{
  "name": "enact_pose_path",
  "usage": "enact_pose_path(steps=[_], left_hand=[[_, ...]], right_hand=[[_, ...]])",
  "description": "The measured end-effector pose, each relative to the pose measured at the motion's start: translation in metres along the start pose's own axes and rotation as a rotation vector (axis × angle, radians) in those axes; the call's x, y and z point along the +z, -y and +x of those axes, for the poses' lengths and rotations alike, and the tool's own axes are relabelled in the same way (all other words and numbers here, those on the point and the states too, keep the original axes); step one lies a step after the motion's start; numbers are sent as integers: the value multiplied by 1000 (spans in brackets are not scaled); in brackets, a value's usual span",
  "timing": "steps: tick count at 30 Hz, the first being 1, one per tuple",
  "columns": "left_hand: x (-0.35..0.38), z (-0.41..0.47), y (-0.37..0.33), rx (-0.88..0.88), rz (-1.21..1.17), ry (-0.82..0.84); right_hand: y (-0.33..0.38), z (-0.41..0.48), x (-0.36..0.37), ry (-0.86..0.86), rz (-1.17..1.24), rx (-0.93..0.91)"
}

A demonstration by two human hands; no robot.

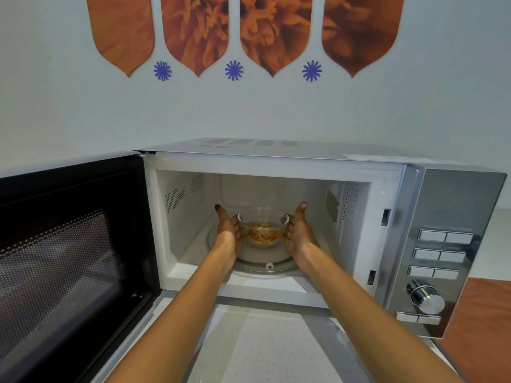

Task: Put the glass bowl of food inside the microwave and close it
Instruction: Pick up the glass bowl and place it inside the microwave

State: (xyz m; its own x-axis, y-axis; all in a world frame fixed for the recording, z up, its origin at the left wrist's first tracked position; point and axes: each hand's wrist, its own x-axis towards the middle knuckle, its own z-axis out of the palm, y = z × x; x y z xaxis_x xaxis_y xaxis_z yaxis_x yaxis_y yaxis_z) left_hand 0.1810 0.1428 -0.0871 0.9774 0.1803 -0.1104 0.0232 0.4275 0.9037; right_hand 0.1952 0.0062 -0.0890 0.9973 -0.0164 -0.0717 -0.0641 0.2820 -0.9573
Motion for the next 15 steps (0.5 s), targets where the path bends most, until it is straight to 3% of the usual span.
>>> enact_pose_path(steps=[9,15], left_hand=[[1,-5,0,4,20,-22],[0,-13,-5,32,32,-44]], right_hand=[[0,-2,-1,-1,-44,-5],[7,-24,4,-75,-237,-17]])
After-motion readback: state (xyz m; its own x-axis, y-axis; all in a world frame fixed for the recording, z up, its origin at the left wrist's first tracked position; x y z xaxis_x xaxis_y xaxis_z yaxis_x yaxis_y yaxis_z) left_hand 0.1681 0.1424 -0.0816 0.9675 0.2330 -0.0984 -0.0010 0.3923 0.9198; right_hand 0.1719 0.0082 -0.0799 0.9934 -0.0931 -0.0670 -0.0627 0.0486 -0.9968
